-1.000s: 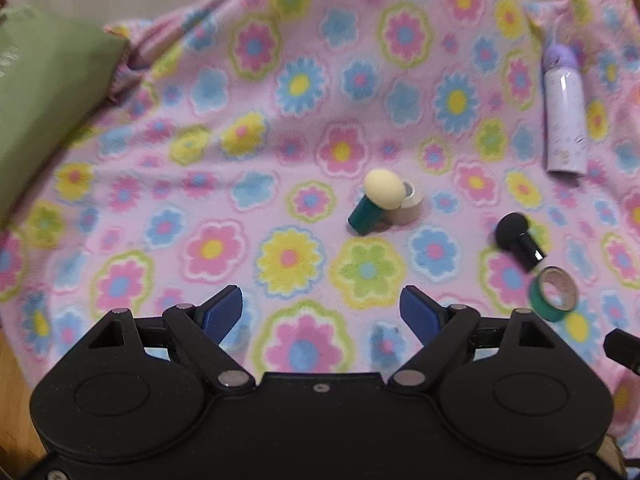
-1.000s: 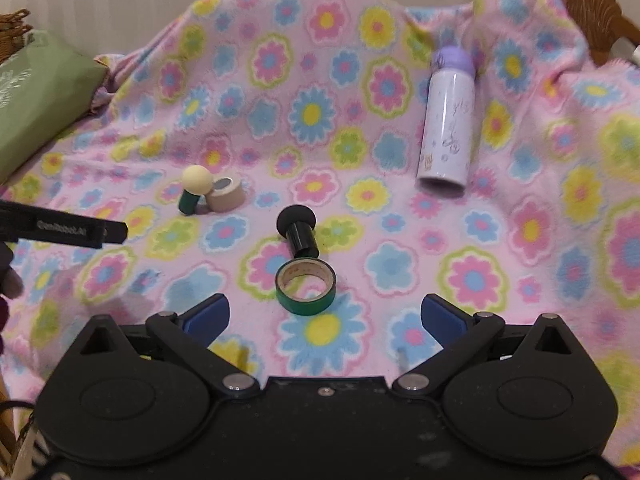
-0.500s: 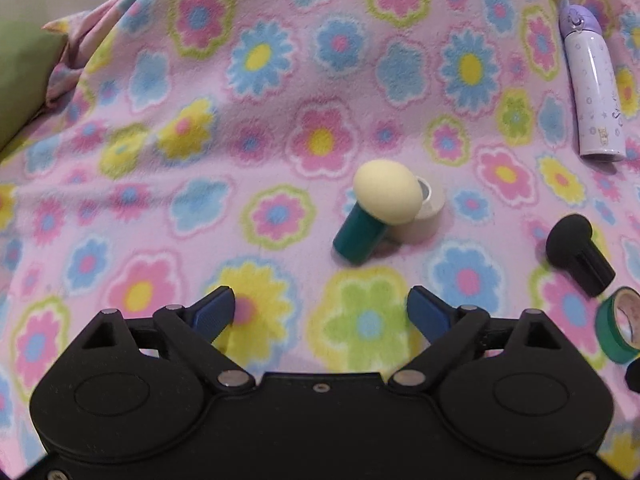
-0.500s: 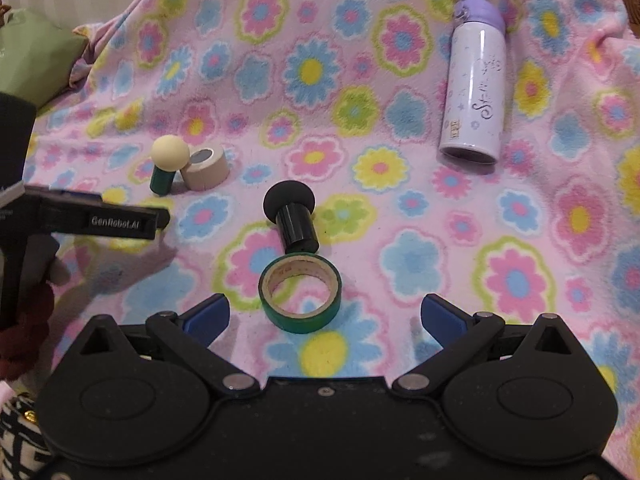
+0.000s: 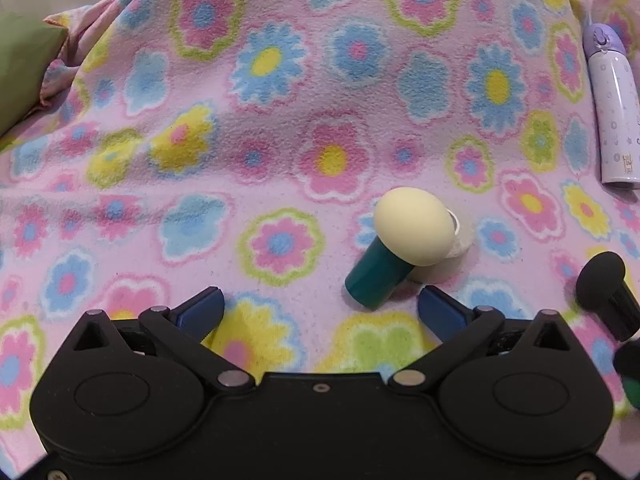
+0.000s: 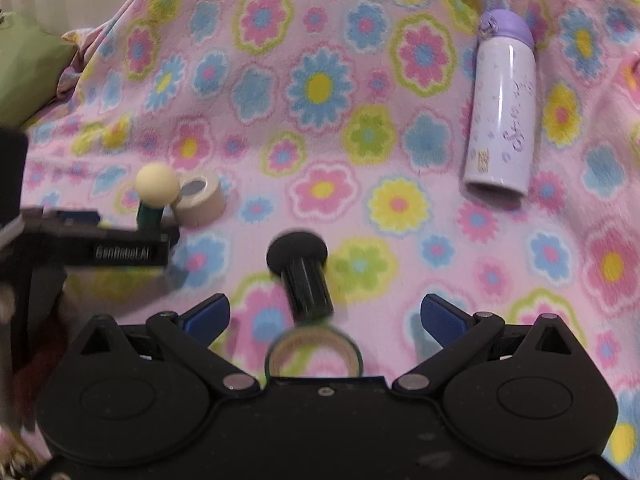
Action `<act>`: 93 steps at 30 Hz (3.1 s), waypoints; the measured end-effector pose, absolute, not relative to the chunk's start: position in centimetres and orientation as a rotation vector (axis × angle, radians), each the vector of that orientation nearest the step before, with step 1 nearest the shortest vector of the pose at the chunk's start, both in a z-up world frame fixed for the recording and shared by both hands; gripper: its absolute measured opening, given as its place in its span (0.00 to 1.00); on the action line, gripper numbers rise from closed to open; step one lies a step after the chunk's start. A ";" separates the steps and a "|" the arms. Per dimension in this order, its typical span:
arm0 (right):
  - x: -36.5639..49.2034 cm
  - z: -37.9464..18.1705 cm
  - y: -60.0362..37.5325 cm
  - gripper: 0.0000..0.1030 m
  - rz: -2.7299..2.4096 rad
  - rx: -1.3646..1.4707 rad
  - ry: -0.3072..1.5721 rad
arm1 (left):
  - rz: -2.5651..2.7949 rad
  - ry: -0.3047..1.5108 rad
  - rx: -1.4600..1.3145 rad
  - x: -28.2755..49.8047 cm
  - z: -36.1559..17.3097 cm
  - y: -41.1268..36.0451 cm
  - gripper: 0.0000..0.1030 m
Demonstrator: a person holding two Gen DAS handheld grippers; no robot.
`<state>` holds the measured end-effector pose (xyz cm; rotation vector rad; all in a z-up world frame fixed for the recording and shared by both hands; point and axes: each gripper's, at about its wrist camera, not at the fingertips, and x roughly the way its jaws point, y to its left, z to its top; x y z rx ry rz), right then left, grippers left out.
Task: Organize soft objects
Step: 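Grasp the cream-and-teal sponge stick with left tool while right grasps black-handled item, then carry the sponge stick and black-handled item over the basket with both tools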
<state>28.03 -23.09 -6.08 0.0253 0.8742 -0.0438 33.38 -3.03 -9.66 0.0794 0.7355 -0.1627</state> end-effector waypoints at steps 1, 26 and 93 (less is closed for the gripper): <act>28.4 -6.0 -23.0 0.99 -0.044 0.025 0.868 | -0.163 0.735 0.081 33.4 -9.7 -3.1 0.98; 32.3 -9.1 -23.6 0.38 -0.009 -0.031 0.795 | -0.168 0.738 0.077 33.3 -9.9 -2.8 0.98; 32.0 -9.3 -25.8 0.35 0.005 0.133 0.752 | -0.233 0.789 0.026 37.0 -7.4 -3.6 0.57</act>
